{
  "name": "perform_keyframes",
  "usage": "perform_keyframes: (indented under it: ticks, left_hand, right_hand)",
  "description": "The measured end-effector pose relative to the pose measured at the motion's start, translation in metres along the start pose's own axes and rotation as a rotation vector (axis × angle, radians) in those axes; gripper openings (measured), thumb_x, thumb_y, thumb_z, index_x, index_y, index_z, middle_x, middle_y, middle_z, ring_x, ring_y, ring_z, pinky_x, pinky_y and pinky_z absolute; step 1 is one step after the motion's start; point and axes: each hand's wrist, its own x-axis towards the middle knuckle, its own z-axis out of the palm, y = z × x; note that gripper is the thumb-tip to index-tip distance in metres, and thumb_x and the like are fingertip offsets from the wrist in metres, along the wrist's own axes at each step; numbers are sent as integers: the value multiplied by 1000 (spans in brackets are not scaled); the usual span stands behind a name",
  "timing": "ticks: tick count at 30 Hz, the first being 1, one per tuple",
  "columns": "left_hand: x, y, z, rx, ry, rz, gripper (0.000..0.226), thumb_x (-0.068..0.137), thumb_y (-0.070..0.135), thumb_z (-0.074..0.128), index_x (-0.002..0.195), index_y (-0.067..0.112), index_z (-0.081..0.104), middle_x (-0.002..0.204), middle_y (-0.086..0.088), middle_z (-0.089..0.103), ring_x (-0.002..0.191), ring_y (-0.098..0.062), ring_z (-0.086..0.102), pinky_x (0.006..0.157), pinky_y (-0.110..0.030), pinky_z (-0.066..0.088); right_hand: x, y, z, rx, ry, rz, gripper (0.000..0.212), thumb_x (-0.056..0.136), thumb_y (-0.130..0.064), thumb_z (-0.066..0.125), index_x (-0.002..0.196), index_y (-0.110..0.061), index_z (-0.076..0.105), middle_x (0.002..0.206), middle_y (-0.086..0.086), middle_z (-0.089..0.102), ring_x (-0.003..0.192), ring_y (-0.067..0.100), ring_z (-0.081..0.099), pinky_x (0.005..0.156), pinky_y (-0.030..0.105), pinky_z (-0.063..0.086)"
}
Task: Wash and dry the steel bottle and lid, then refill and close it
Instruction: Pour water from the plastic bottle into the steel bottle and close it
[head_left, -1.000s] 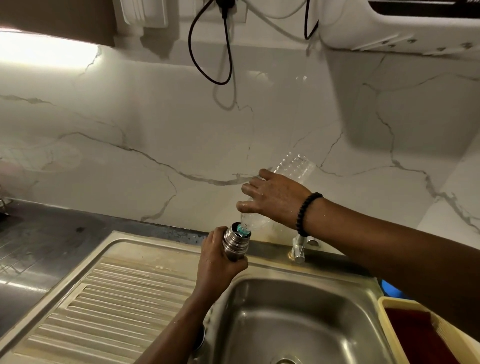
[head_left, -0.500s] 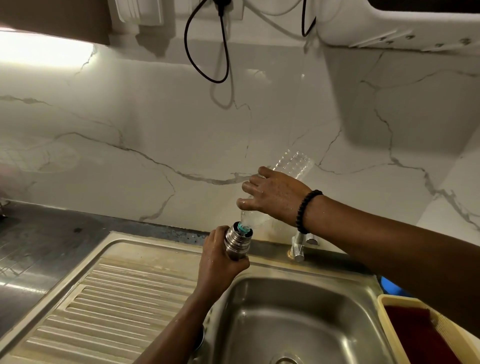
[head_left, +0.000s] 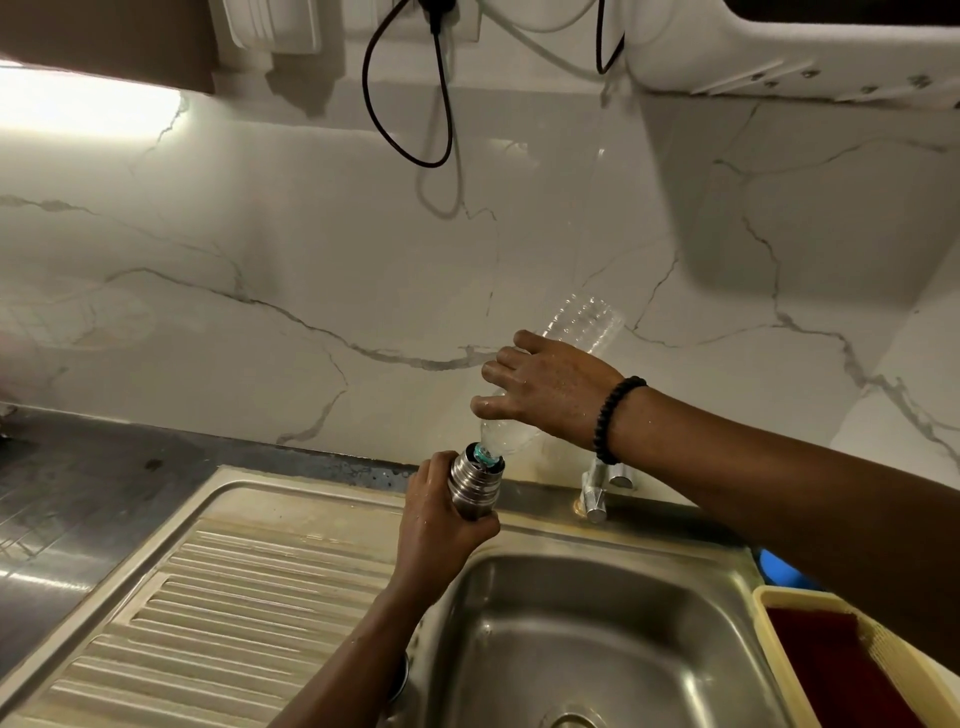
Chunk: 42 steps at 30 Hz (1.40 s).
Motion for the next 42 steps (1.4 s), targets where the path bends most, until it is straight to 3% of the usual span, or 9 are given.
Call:
perform_keyframes:
  ticks: [5,15,31,42]
  left_hand:
    - [-2,1,2,-22,-7,-9,67,61,16,87,118,23,54,110,7,56,100,-16,52,73,-18,38]
    - [-5,11,-1,-44,-43,-12,66,63,16,87,118,25,52,111,7,54,98,-5,49,71,-13,35]
    - [-3,16,-2,-92,-48,-11,68,64,17,88,119,28,49,112,4,56,99,-12,56,72,-15,41]
    - [2,7,-4,-99,-24,-5,66,62,17,87,116,28,51,108,5,58,96,-12,57,72,-20,45]
  right_hand:
    - [-2,0,1,9,3,6,53,92,-8,60,137,-24,38,131,11,51,119,27,49,106,40,32]
    - [-7,-1,-2,-46,26,16,58,83,-16,74,132,-29,45,126,7,57,117,23,54,103,37,38]
    - [-9,5,-13,-61,31,-17,58,80,-17,76,128,-29,47,120,7,59,106,24,57,98,38,40]
    - [-4,12,-12,-34,47,-22,53,89,-7,62,135,-24,41,130,13,52,113,29,53,104,40,34]
